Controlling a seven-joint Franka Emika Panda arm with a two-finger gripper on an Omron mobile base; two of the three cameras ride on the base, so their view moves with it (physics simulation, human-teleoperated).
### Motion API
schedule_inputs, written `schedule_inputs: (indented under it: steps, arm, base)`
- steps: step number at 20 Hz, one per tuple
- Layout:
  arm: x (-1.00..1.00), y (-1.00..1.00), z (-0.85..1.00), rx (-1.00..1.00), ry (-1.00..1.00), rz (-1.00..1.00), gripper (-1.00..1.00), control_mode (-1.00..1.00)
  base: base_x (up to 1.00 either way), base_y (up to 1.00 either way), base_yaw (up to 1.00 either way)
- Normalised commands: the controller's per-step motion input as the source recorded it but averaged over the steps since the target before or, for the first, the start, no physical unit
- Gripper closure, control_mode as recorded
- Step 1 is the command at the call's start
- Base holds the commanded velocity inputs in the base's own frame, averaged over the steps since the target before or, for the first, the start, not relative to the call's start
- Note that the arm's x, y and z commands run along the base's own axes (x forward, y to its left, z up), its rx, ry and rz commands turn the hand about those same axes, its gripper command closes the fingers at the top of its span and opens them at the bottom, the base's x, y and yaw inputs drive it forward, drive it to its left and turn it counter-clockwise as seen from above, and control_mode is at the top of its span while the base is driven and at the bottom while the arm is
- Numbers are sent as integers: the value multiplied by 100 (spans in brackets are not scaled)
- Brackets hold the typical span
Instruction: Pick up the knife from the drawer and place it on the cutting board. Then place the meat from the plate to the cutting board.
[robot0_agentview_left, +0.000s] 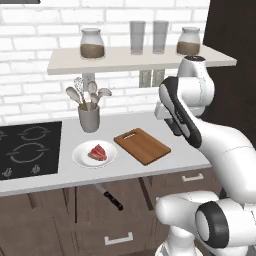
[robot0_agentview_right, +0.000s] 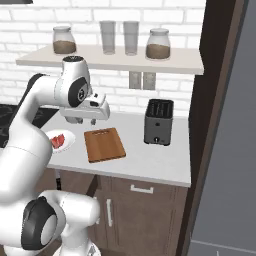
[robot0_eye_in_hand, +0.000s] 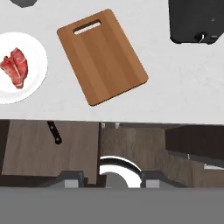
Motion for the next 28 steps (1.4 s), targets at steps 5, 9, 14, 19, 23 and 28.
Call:
schedule_inputs:
  steps: [5,9,14,19,23,28]
  arm:
    - [-14,-1,-16,-2,1,0,-100,-100]
    - [-21,0,-33,-8,0,0,-100,100]
    - [0,0,0,0,0,0,-100,100]
    - [0,0,0,0,0,0,-100,100]
    - [0,0,0,0,0,0,-100,100]
    - [0,0,0,0,0,0,-100,100]
  base:
    - [0,0,0]
    - [-21,-8,10]
    - [-19,-36,43]
    - [1,-64,59]
    - [21,-54,52]
    - [62,-42,33]
